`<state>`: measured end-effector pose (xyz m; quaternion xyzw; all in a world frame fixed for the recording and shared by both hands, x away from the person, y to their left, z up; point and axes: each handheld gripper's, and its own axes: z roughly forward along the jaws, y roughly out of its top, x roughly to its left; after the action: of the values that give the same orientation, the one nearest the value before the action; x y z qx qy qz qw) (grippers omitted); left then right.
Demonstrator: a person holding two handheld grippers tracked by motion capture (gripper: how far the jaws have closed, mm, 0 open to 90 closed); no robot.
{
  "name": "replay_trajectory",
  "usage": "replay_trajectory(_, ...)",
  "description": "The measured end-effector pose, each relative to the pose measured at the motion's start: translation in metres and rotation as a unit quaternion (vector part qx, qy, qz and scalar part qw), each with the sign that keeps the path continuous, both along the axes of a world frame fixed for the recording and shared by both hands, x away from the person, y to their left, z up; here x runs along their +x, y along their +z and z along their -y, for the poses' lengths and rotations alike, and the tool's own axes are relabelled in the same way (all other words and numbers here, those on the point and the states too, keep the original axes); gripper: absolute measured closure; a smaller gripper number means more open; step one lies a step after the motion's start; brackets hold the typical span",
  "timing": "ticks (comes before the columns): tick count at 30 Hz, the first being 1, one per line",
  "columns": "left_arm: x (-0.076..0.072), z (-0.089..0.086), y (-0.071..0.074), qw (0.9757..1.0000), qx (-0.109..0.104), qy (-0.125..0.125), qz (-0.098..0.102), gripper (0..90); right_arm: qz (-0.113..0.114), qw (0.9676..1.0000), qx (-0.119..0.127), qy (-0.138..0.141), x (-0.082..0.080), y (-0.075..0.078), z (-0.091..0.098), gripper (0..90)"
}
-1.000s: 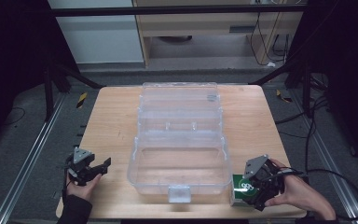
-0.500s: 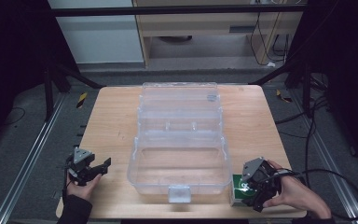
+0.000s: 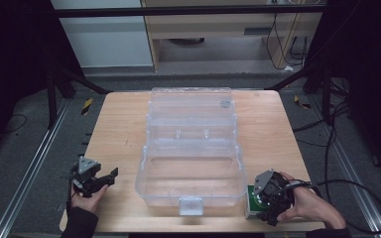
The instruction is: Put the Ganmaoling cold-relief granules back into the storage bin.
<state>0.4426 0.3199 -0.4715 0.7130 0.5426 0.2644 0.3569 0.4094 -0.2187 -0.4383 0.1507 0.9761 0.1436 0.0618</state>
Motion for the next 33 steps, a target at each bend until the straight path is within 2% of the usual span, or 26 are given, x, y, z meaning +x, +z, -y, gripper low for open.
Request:
replay_trajectory(7,-0.0001,-0.0001,0.0002,1.0000,0.000,0.000,0.000,29.0,0.001,0.9999,-0.012,0.012,0.0025,-0.0034,-0.0025,5.2)
replay_trajectory(14,0.0001,0.0001,0.0000,1.0000,0.001,0.000,0.000,29.0,-0.008,0.9997,-0.021,0.012,0.0030,-0.0059,-0.0046,6.3)
replay_trajectory(17,0.0001,0.0002,0.0001,1.0000,0.001,-0.001,0.001,29.1,-0.007,0.9994,-0.025,0.021,0.0049,-0.0068,-0.0043,8.0)
replay_trajectory(24,-0.0001,0.0003,0.0005,1.0000,0.000,-0.001,0.001,29.4,-0.016,0.9996,-0.017,0.019,0.0034,-0.0035,-0.0022,15.1)
replay_trajectory(33,0.0000,0.0006,0.0003,1.0000,0.000,-0.001,0.001,29.7,-0.020,0.9997,-0.012,0.012,0.0021,0.0000,0.0003,16.0)
